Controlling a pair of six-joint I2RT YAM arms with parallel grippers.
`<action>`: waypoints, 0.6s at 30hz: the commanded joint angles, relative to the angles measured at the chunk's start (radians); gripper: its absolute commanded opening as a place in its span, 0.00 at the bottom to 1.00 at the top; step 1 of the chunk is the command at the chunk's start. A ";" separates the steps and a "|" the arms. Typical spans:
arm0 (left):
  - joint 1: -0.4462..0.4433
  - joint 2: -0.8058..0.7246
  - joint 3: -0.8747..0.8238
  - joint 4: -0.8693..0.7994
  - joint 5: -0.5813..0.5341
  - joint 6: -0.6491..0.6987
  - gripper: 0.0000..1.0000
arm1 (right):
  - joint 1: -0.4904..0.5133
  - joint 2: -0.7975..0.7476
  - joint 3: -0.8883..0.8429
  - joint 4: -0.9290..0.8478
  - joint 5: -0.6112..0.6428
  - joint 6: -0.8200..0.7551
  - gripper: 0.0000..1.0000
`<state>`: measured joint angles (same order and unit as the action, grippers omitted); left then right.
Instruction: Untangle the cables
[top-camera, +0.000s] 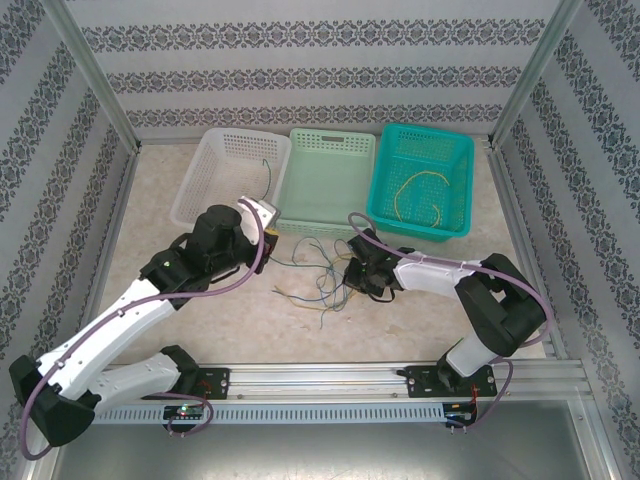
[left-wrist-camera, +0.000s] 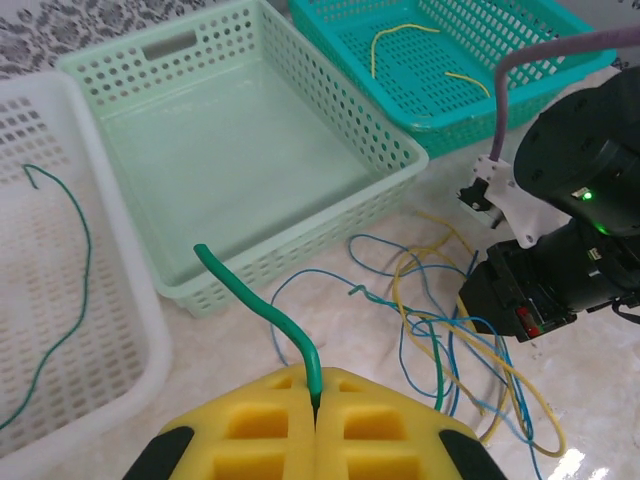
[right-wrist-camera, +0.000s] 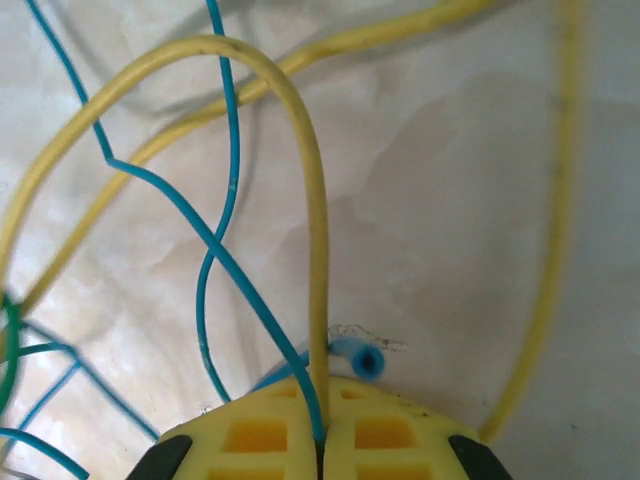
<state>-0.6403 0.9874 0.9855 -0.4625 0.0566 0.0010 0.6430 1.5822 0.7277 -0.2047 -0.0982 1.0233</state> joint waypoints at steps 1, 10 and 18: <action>0.016 -0.028 0.035 -0.057 -0.049 0.042 0.00 | -0.011 0.075 -0.057 0.003 0.044 0.014 0.06; 0.033 -0.101 0.100 -0.035 -0.118 0.071 0.00 | -0.013 0.087 -0.048 0.001 0.046 0.012 0.03; 0.037 -0.150 0.151 -0.025 -0.102 0.065 0.00 | -0.015 0.106 -0.052 0.013 0.041 0.015 0.00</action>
<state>-0.6132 0.8513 1.1084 -0.5014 -0.0353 0.0494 0.6426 1.5883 0.7238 -0.1917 -0.1017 1.0233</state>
